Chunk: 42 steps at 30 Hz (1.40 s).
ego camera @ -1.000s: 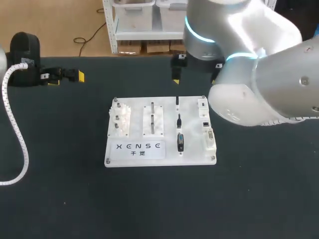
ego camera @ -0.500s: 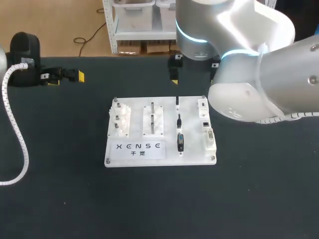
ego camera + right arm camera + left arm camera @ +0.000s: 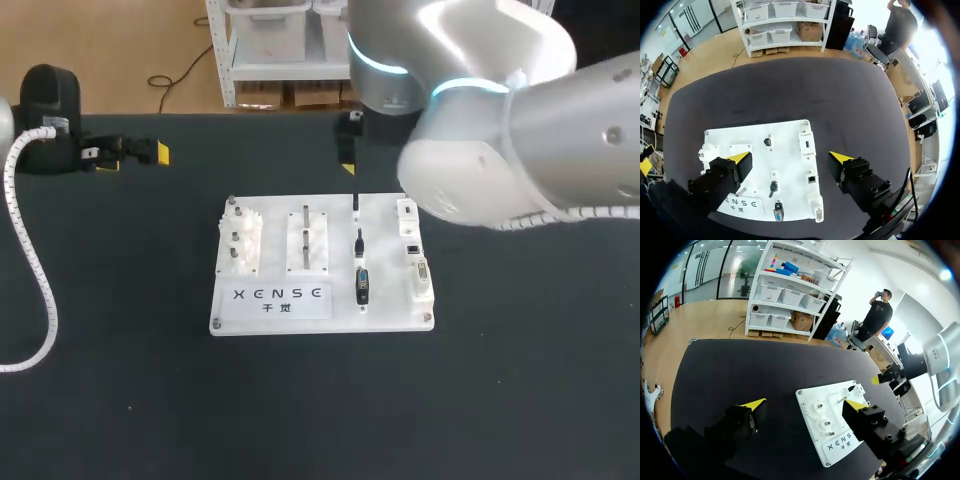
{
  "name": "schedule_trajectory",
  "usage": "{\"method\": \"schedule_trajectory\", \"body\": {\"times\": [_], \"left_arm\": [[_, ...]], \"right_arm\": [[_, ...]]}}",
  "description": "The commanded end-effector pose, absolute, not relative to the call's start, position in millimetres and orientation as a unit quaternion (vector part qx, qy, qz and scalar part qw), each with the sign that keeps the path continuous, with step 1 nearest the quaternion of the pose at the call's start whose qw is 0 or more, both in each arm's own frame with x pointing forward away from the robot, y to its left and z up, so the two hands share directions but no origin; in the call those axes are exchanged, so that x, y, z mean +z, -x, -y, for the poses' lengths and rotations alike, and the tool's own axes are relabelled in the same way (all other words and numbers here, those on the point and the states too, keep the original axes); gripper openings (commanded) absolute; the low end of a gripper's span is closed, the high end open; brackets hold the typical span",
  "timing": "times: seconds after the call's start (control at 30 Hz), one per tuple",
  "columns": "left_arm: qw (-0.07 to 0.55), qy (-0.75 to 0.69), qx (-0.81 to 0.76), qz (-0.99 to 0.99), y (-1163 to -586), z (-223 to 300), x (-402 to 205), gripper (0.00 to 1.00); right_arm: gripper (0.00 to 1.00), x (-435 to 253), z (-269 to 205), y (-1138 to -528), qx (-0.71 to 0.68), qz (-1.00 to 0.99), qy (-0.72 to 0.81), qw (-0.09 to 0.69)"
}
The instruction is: Insert the USB connector, Ethernet cable, and multi-pin plug into their matching sockets one by one.
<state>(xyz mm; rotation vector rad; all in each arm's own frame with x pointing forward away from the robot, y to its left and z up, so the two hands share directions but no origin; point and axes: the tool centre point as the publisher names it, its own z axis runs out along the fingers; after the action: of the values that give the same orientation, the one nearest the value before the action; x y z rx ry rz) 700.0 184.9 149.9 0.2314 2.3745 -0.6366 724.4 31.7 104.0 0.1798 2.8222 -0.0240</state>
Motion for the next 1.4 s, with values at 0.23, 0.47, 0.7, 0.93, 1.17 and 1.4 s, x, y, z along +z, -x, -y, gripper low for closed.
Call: {"method": "schedule_trajectory", "body": {"times": [0.23, 0.47, 0.7, 0.93, 1.17, 1.4], "left_arm": [[0.33, -0.088, -0.243, -0.908, -700.0, -184.9, 149.9, 1.0], [0.33, -0.088, -0.243, -0.908, -700.0, -184.9, 149.9, 1.0], [0.33, -0.088, -0.243, -0.908, -700.0, -184.9, 149.9, 1.0], [0.33, -0.088, -0.243, -0.908, -700.0, -184.9, 149.9, 1.0], [0.33, -0.088, -0.243, -0.908, -700.0, -184.9, 149.9, 1.0], [0.33, -0.088, -0.243, -0.908, -700.0, -184.9, 149.9, 1.0]], "right_arm": [[1.0, 84.9, -49.3, -737.5, -0.001, -0.994, -0.071, 0.081], [1.0, 67.7, -54.7, -735.6, -0.006, -0.995, -0.071, 0.065], [1.0, 52.3, -58.8, -738.8, -0.012, -0.996, -0.075, 0.045], [1.0, 43.3, -60.6, -739.9, -0.011, -0.997, -0.073, 0.039], [1.0, 40.3, -63.3, -742.5, 0.005, -0.998, -0.045, 0.051], [1.0, 40.3, -63.3, -742.5, 0.005, -0.998, -0.045, 0.051]]}}
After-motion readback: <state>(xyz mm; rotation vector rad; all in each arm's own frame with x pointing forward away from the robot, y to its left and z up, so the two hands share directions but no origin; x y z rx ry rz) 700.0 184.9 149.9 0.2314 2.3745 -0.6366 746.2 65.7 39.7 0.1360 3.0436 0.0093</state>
